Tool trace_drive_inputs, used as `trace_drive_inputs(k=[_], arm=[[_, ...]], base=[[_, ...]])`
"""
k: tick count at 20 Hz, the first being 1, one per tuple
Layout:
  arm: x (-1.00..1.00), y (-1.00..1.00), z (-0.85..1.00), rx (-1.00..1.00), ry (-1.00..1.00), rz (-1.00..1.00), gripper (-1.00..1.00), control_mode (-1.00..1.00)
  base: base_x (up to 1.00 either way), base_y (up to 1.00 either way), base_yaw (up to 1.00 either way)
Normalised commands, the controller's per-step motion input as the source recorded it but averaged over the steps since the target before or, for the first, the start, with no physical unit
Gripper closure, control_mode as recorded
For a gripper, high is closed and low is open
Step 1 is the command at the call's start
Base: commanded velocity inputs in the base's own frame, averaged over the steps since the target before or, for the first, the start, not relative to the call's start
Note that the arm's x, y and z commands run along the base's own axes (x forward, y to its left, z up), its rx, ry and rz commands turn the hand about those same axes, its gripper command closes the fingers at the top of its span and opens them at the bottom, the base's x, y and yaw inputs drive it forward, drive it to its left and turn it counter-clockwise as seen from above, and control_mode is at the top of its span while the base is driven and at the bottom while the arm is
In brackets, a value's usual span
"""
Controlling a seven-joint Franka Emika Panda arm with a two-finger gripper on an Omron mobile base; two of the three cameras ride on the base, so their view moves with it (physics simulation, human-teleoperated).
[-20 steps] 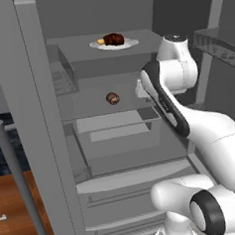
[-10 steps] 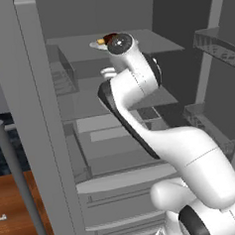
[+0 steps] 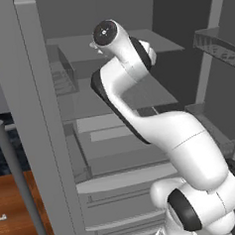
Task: Transport the steak from the fridge to the microwave and turn on the microwave.
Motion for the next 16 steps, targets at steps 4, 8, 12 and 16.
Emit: trace_drive_inputs(k=[4, 8, 12, 16], arm=[[0.4, -0.25, 0.42, 0.0, -0.25, 0.0, -1.0, -1.0], [0.62, -0.28, 0.24, 0.0, -0.17, 0.0, -1.0, -1.0], [0.65, -0.11, 0.39, 0.0, -0.06, 0.0, -1.0, -1.0], [0.45, 0.01, 0.56, 0.0, 0.01, 0.0, -1.0, -1.0]], base=[[0.0, 0.0, 0.0], [0.0, 0.0, 0.0], [0.0, 0.0, 0.0], [0.0, 0.0, 0.0]])
